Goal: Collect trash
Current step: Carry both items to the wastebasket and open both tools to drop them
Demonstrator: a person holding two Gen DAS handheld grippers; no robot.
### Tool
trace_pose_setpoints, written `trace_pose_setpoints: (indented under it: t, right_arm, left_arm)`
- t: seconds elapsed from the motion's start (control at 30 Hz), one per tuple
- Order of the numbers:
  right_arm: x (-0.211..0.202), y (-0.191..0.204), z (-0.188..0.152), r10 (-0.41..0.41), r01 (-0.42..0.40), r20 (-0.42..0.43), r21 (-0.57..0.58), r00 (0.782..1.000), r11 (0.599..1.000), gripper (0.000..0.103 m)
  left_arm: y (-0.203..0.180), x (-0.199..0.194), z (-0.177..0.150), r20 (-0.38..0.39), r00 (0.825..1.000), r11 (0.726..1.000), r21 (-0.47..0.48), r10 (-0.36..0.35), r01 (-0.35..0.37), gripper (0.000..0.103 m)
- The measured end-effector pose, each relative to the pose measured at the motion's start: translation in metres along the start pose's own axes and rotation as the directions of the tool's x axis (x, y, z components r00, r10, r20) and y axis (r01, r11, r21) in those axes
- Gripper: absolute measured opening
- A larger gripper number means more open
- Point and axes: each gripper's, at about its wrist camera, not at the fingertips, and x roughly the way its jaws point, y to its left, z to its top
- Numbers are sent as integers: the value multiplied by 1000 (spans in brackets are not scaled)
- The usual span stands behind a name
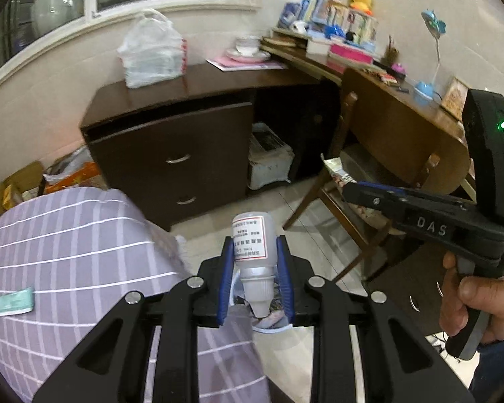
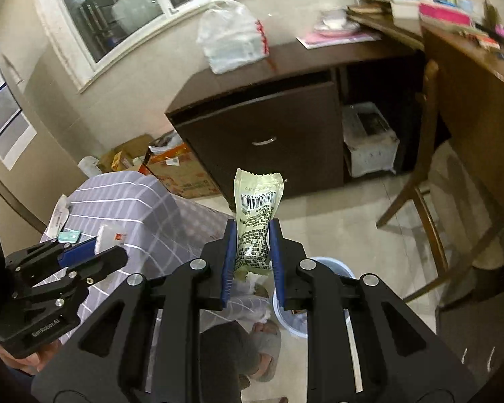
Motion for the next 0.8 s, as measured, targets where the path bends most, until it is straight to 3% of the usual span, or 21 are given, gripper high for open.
trace_pose_setpoints:
  t: [0.37,0.4,0.43,0.47,0.5,0.57,0.7,0.8]
  right_arm:
    - [42,-44,-14,27,-16,-85,132,996,991,23]
    - [46,-48,-15,27,-13,-92,148,995,989,30]
    - [50,-54,-16,28,-10,-102,171,994,985,41]
    - [52,-60,-18,26,-4,-107,199,994,980,72]
    - [53,-63,-19,20,4,-107,216,994,976,77]
    - [53,-71,-23,20,8,-112,247,993,969,78]
    - [52,-75,-25,-9,38,-117,252,993,967,94]
    - [50,-74,-24,-33,63,-122,254,992,965,97]
  left_arm:
    - [-27,76,8,-164,983,995,23,-87,92,26]
    - [-29,82,10,-181,980,996,29,-77,83,45]
    - [-30,84,11,-187,980,997,33,-62,69,71]
    - [-30,85,12,-174,984,999,35,-31,37,82]
    - [-29,82,13,-146,989,999,33,-5,10,86]
    - [-25,79,14,-143,990,999,31,-7,12,86]
    - [-15,69,13,-119,992,999,34,35,-31,86]
    - [-7,57,13,-94,994,999,17,47,-45,87]
